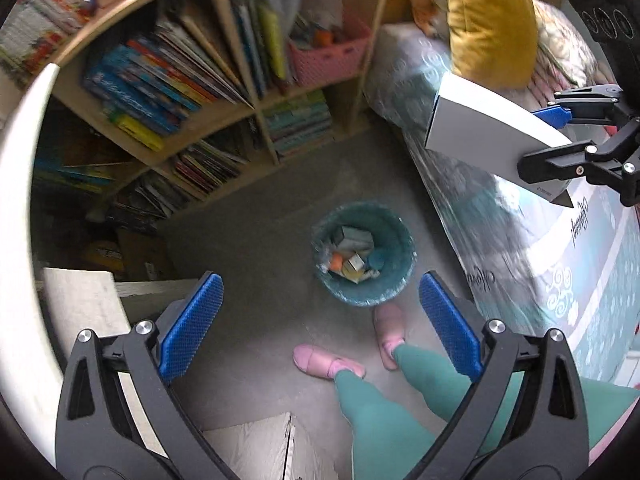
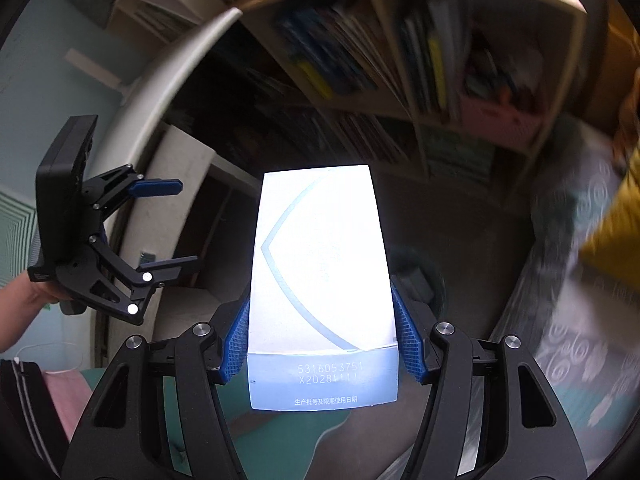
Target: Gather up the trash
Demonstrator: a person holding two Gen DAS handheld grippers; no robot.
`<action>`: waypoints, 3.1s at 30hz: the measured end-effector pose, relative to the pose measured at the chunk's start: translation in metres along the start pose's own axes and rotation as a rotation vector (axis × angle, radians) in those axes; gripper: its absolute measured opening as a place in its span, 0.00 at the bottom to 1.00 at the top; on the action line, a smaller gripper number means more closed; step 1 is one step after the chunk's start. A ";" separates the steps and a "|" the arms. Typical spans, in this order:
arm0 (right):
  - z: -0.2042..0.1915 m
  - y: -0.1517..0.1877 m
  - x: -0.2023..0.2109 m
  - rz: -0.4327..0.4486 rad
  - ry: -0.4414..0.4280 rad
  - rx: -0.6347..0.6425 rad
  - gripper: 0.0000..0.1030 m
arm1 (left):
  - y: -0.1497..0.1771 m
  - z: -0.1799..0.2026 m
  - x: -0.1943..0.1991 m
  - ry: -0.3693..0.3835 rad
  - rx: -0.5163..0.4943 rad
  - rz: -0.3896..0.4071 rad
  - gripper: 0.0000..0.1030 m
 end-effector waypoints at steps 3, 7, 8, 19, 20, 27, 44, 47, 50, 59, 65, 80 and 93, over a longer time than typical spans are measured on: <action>0.002 0.016 -0.010 -0.029 -0.012 -0.025 0.60 | 0.002 0.008 -0.016 0.001 -0.016 -0.035 0.93; 0.004 0.029 -0.021 -0.049 -0.017 -0.043 0.62 | 0.005 0.016 -0.033 0.009 -0.045 -0.085 0.93; 0.005 0.030 -0.023 -0.052 -0.018 -0.047 0.62 | 0.006 0.018 -0.038 0.007 -0.056 -0.096 0.93; 0.023 0.036 -0.026 -0.060 0.008 -0.106 0.69 | 0.007 0.020 -0.050 -0.002 -0.076 -0.132 0.93; 0.024 0.036 -0.025 -0.058 0.006 -0.108 0.69 | 0.007 0.020 -0.049 -0.002 -0.073 -0.132 0.93; 0.022 0.028 -0.019 -0.034 -0.003 -0.101 0.70 | 0.007 0.019 -0.043 -0.001 -0.058 -0.115 0.93; -0.031 -0.048 -0.004 0.058 -0.090 0.081 0.78 | 0.014 -0.024 0.001 -0.060 0.029 -0.010 0.93; -0.050 -0.072 -0.006 0.059 -0.104 0.138 0.82 | 0.018 -0.043 0.019 -0.071 0.082 0.032 0.93; -0.070 -0.097 -0.011 0.062 -0.126 0.202 0.82 | 0.026 -0.066 0.035 -0.092 0.140 0.069 0.93; -0.166 -0.171 -0.036 0.052 -0.228 0.449 0.85 | 0.074 -0.154 0.085 -0.200 0.420 0.145 0.93; -0.249 -0.210 -0.062 0.020 -0.316 0.605 0.85 | 0.131 -0.212 0.118 -0.243 0.673 0.212 0.93; -0.433 -0.249 -0.140 -0.065 -0.450 0.840 0.85 | 0.279 -0.301 0.177 -0.356 1.163 0.317 0.93; -0.560 -0.238 -0.193 -0.161 -0.531 1.020 0.85 | 0.375 -0.327 0.212 -0.524 1.514 0.419 0.93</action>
Point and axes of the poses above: each gripper's, at about its wrist camera, not at the fingertips, and x roughly against the way its jaws point, z to its right, y to its underside, the point moved 2 cm from there along -x, roughly the way its jaws point, and after that the axes turned 13 degrees about x, right-handed, at the moved point
